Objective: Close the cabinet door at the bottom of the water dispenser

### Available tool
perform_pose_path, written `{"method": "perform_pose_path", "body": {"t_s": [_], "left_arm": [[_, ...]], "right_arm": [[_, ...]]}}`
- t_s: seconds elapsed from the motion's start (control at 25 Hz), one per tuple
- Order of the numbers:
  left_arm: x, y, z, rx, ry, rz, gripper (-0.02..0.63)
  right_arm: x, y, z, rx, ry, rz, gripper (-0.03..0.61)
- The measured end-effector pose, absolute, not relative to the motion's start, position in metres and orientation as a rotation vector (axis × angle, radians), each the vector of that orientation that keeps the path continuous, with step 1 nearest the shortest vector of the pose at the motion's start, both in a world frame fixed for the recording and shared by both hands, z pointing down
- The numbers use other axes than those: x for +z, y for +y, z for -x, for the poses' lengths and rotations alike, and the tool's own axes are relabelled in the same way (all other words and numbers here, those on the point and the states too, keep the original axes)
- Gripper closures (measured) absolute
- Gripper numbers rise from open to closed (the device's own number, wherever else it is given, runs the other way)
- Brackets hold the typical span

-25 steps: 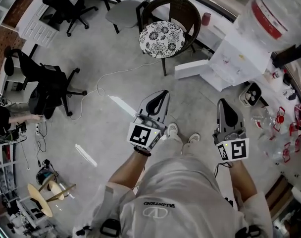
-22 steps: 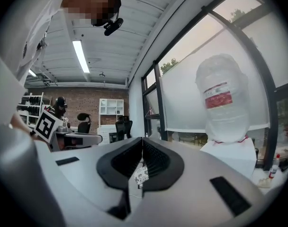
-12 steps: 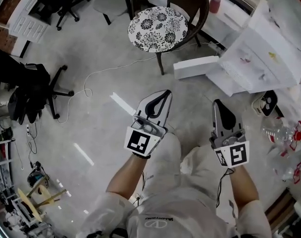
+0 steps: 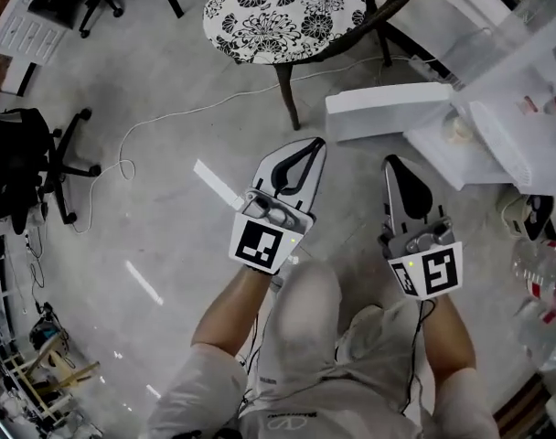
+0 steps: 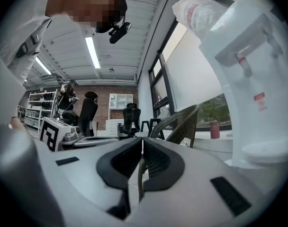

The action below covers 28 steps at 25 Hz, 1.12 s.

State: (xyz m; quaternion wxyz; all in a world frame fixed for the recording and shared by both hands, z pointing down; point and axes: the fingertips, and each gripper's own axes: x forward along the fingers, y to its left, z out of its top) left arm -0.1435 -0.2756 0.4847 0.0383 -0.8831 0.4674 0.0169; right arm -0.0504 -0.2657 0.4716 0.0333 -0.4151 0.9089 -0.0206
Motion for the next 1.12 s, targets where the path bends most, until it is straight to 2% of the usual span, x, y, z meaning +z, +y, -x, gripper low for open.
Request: {"method": "perform_pose_path", "body": {"t_s": [0.24, 0.28, 0.32, 0.68, 0.92, 1.12], "left_arm": [[0.559, -0.305, 0.141, 0.062, 1.352, 2.723, 0.609], [0.569, -0.309, 0.14, 0.064, 1.337, 2.733, 0.6], [0.578, -0.314, 0.14, 0.071, 1.325, 2.741, 0.565], [0.636, -0.347, 0.14, 0.068, 1.282, 2.747, 0.49], [0.657, -0.365, 0.135, 0.079, 1.236, 2.792, 0.397], [0.658, -0.378, 0.13, 0.124, 1.167, 2.814, 0.376]], "right_arm": [[0.544, -0.284, 0.062, -0.033, 2.786, 1.266, 0.56], [0.552, -0.287, 0.062, -0.029, 2.779, 1.271, 0.56], [0.559, -0.291, 0.062, -0.026, 2.769, 1.279, 0.56], [0.616, -0.32, 0.073, -0.009, 2.775, 1.295, 0.56], [0.637, -0.328, 0.079, -0.022, 2.774, 1.281, 0.56], [0.646, -0.33, 0.078, -0.024, 2.764, 1.291, 0.56]]}}
